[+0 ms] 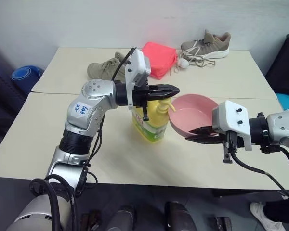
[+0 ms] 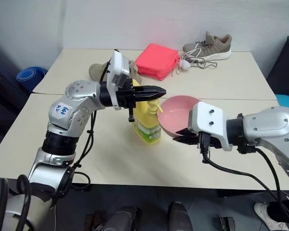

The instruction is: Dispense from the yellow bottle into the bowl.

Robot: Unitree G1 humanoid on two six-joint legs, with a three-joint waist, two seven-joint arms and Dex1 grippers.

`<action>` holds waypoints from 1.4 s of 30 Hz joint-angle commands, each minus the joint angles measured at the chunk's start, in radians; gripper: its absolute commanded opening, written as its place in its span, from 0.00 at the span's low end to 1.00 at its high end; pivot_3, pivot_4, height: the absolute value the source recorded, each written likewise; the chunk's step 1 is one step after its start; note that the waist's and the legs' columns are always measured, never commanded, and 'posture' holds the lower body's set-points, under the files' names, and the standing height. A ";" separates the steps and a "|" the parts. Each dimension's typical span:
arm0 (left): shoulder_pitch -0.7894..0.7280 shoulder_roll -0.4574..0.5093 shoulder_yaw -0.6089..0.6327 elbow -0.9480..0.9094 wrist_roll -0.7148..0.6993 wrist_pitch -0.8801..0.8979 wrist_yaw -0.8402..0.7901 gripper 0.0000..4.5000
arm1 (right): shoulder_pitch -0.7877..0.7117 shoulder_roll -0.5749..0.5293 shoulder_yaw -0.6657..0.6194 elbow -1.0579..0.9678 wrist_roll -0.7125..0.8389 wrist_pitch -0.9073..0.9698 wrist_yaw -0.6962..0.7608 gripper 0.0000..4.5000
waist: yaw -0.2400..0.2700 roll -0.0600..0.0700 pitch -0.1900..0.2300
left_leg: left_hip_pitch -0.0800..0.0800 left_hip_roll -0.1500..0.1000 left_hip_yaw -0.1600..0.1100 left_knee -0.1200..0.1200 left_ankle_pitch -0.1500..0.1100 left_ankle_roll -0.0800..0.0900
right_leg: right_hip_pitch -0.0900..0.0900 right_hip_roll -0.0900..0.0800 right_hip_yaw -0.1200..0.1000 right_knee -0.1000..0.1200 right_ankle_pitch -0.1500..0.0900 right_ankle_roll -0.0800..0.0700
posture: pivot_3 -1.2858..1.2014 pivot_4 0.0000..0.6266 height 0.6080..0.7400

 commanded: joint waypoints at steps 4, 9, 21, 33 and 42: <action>0.082 0.013 -0.101 0.033 0.095 0.045 0.032 0.00 | -0.018 0.028 -0.011 -0.029 0.010 0.012 -0.024 0.00 | 0.000 -0.001 -0.002 | 0.002 0.000 0.000 0.000 0.000 0.000 | 0.002 0.000 0.000 0.000 0.000 0.000 | 0.52 0.24 1.00; 0.105 0.015 -0.110 0.046 0.108 0.032 0.035 0.00 | -0.013 0.034 -0.017 -0.031 0.012 0.014 -0.028 0.00 | 0.000 -0.001 -0.005 | 0.003 0.000 0.000 0.000 0.000 0.000 | 0.003 0.000 0.000 0.000 0.000 0.000 | 0.52 0.24 1.00; 0.055 -0.080 0.072 0.057 -0.028 -0.008 0.066 0.00 | 0.061 0.043 -0.049 -0.013 -0.033 -0.015 -0.057 0.00 | 0.002 -0.002 -0.005 | 0.002 0.000 0.000 0.000 0.000 0.000 | 0.002 0.000 0.000 0.000 0.000 0.000 | 0.52 0.24 1.00; 0.023 0.064 0.351 0.053 -0.200 -0.094 -0.055 0.00 | 0.456 0.115 -0.260 0.361 -0.291 -0.471 0.026 0.00 | -0.007 -0.005 -0.003 | -0.014 0.000 0.003 0.001 0.000 0.000 | -0.015 0.000 0.000 0.007 0.000 0.000 | 0.52 0.24 1.00; 0.445 0.281 0.456 0.142 -0.033 -0.398 -0.130 0.00 | 0.417 0.271 -0.182 0.956 -0.490 -0.964 0.005 0.00 | -0.017 -0.003 -0.003 | -0.009 0.000 0.008 0.001 0.001 0.000 | -0.015 0.001 0.005 0.007 0.000 0.000 | 0.52 0.24 1.00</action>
